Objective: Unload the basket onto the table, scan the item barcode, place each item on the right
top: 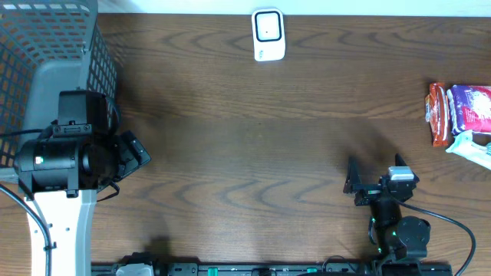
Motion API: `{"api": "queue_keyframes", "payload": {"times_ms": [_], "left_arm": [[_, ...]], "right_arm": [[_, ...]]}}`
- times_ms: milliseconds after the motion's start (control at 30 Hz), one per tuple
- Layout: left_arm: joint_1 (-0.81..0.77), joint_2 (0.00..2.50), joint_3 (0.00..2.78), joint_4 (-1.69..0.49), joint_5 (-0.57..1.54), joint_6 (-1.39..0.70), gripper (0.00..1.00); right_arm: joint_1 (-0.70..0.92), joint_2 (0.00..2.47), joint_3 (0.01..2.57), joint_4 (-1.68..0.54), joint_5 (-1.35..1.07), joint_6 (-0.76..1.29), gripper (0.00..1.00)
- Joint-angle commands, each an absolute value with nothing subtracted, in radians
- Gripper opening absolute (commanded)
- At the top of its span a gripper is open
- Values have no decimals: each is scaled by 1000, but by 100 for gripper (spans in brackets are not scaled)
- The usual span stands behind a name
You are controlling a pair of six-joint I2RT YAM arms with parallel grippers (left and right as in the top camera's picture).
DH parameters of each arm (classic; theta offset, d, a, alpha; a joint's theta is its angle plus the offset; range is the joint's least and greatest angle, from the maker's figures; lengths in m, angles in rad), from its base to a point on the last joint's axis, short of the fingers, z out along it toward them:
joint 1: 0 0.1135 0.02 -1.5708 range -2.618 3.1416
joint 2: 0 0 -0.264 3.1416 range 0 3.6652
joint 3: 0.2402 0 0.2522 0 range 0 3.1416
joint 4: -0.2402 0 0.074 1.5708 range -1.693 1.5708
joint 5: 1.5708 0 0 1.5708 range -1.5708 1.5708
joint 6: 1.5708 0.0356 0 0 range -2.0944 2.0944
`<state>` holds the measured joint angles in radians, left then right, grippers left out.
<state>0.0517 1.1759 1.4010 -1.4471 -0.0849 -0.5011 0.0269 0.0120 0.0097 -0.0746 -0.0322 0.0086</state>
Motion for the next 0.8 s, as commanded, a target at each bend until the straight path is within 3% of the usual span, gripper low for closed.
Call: {"api": "queue_keyframes", "payload": {"times_ms": [0,767], "left_arm": [[57,1176,1401,-1451,-98,-511,98],[57,1176,1401,-1451,-98,-511,98]], "right_arm": [[34,5,6,-80,-22,-39,99],[54,5,6,-81,-24,-12,99]]}}
